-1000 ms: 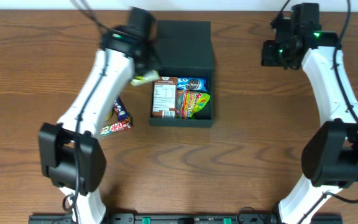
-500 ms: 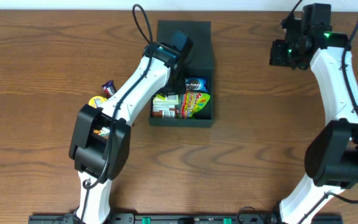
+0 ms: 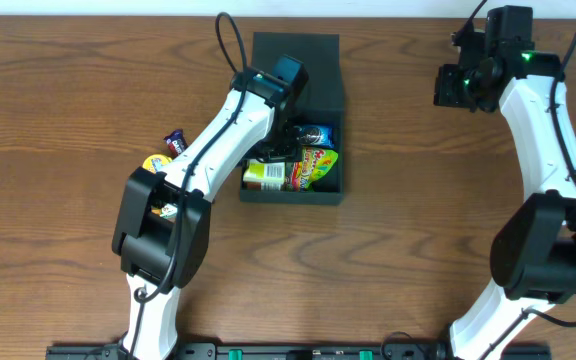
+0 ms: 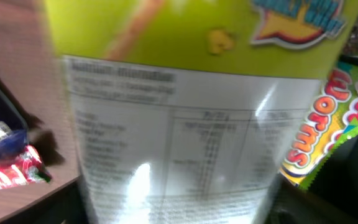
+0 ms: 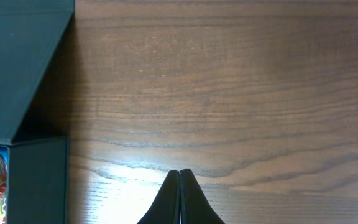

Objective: Pack container
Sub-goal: 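Carry the yellow-green Pocky box into the green box's left side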

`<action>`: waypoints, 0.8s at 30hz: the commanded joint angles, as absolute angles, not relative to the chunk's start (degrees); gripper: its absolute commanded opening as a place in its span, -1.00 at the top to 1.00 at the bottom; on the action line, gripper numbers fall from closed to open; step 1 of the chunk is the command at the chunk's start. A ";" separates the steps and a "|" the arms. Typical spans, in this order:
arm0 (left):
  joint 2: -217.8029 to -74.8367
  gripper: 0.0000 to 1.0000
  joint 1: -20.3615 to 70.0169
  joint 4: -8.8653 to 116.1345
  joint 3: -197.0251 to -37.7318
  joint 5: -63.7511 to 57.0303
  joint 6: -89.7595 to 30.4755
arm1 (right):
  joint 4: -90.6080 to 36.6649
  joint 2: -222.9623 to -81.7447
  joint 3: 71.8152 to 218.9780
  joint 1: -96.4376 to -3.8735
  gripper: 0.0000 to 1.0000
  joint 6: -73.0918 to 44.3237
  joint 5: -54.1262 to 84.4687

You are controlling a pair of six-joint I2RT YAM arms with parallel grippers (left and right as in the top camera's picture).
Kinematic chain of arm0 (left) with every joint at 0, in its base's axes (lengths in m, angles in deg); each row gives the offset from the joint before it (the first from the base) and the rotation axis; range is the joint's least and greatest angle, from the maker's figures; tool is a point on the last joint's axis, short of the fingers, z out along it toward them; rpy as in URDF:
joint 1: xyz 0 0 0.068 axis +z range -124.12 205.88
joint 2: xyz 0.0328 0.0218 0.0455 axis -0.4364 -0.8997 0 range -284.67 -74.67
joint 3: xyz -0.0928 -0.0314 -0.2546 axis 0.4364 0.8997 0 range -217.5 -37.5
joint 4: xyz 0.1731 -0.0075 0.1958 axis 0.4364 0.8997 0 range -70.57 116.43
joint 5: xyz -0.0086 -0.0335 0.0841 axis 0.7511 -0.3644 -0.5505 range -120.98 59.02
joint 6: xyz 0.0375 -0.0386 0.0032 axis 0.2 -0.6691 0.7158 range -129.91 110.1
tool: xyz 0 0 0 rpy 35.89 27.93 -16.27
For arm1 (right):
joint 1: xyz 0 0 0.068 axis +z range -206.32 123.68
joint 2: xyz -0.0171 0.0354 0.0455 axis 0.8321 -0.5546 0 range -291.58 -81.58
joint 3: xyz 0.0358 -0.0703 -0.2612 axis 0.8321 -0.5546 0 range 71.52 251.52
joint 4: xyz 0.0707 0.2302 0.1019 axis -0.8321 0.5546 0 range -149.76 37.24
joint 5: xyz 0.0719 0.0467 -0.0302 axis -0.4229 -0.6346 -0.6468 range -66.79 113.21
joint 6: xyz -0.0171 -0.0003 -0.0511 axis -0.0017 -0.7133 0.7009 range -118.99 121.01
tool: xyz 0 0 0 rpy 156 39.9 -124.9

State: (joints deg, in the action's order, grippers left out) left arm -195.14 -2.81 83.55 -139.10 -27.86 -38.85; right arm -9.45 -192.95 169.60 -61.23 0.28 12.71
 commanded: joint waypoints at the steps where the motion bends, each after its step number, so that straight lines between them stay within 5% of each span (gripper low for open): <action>1: -196.43 -0.91 -2.59 84.14 -139.24 -27.51 -38.18 | -9.41 -193.13 169.89 -61.53 0.97 0.81 12.25; 14: -191.20 -0.89 -1.37 88.16 -153.55 -32.87 -38.24 | -9.43 -193.13 169.89 -61.49 0.97 0.65 12.25; 15: -190.88 -0.05 -1.37 88.22 -153.53 -32.82 -38.68 | -9.43 -193.13 169.89 -61.49 0.97 0.65 12.25; 17: -191.07 0.60 -1.37 88.64 -153.20 -32.36 -38.68 | -9.43 -193.13 169.89 -61.49 0.97 0.65 12.25; 19: -191.25 0.88 -1.48 88.46 -151.52 -31.36 -38.92 | -9.65 -193.13 169.89 -61.49 0.97 0.65 12.25; 24: -191.25 0.88 -1.35 86.63 -143.87 -30.75 -41.28 | -9.82 -193.13 169.89 -61.49 0.97 0.63 12.25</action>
State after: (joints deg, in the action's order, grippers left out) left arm -191.38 -1.56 86.63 -146.80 -30.94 -39.86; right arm -9.80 -192.95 169.60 -61.23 0.26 12.52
